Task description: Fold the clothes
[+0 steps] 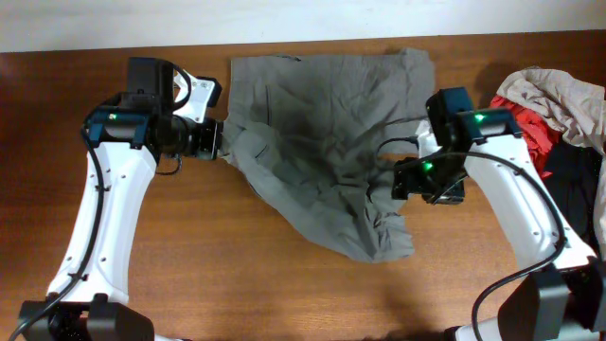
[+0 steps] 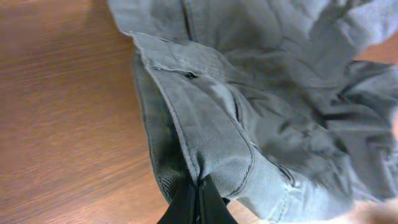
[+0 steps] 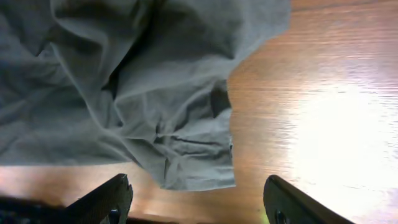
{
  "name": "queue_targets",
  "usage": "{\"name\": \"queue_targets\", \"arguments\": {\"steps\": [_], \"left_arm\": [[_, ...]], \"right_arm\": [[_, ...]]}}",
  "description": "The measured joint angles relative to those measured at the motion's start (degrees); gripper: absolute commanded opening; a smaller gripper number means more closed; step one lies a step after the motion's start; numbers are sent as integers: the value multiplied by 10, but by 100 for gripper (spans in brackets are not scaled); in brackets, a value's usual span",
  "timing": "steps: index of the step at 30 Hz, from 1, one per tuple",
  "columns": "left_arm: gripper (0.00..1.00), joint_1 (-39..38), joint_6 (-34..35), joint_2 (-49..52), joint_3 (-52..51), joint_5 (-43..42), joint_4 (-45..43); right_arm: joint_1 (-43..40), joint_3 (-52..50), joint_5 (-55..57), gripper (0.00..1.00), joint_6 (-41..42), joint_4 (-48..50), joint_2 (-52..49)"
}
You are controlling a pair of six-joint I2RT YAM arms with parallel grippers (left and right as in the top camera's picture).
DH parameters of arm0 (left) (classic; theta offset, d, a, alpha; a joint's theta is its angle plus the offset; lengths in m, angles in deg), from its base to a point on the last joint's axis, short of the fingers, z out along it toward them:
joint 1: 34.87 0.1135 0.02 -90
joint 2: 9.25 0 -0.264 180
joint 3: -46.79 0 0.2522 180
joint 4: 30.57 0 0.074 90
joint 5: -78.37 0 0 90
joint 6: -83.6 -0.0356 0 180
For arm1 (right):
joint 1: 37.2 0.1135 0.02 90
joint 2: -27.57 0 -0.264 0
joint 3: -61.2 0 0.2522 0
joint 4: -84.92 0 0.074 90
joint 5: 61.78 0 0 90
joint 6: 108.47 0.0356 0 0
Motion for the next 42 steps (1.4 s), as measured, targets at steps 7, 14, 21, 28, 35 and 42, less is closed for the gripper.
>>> {"name": "queue_targets", "arguments": {"steps": [7,14,21,28,35,42], "left_arm": [[1,0,9,0,0,29,-11],[1,0,9,0,0,32,-11],[1,0,9,0,0,46,-11],[1,0,9,0,0,52,-10],[1,0,9,0,0,80,3],[1,0,9,0,0,96,2]], "right_arm": [[53,-108,-9,74,-3,41,1],[107,-191,-11,78,-3,98,1],[111,-245,-11,75,34,118,1],[111,-251,-31,4,57,155,1],[101,-135,-27,4,57,35,20],[9,32,50,4,63,55,43]]}}
